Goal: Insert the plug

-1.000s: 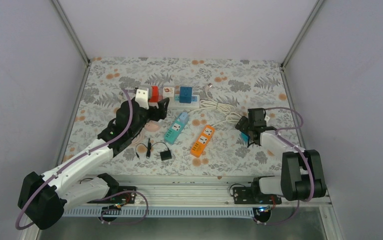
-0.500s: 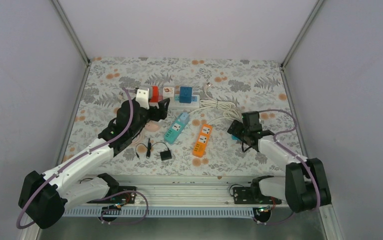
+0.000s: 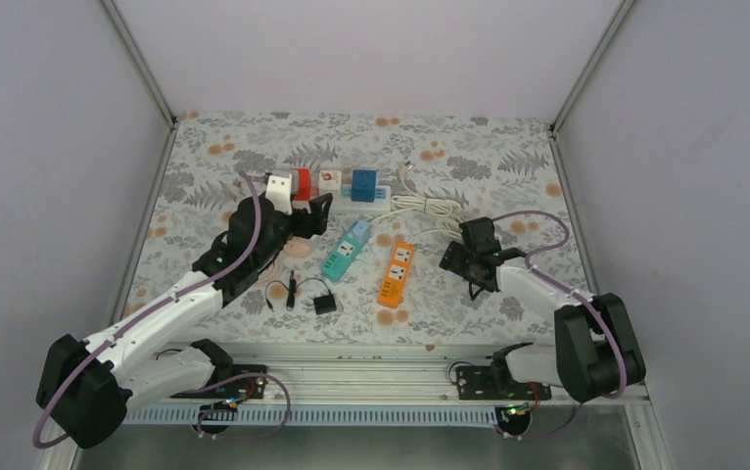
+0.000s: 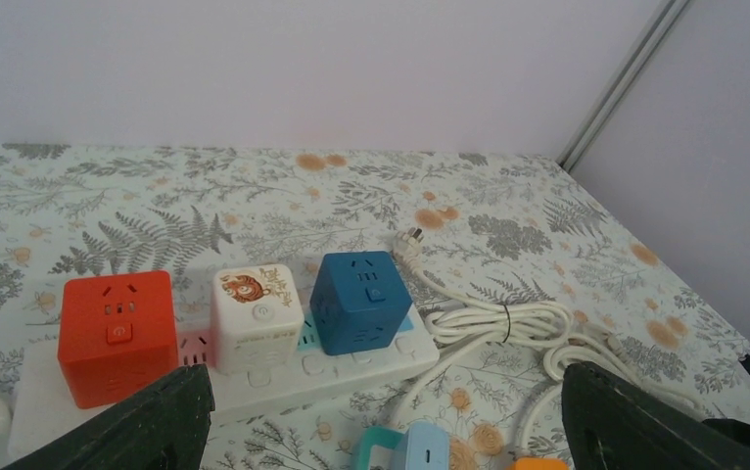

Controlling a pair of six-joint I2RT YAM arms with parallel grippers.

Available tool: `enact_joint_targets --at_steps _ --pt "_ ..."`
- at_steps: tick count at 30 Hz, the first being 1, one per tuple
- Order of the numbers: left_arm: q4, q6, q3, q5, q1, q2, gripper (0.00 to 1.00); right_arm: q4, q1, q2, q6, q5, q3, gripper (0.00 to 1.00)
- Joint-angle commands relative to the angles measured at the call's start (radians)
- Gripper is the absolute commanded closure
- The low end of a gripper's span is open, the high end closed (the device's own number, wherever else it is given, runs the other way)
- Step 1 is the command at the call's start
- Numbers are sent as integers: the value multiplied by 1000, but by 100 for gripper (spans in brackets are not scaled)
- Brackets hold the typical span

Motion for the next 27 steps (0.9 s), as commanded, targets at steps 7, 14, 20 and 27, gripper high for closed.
enact_joint_targets --at_steps 7,14,20,27 --pt "7 -11 -10 10 6 -1 11 -45 55 88 6 129 60 10" --pt "8 -11 -9 15 7 -1 11 -52 84 174 -22 168 110 16" --pt "22 -6 -15 39 5 -11 11 -10 97 204 -69 116 107 36" --pt "17 -7 -6 65 7 8 10 -1 156 121 -78 110 80 38"
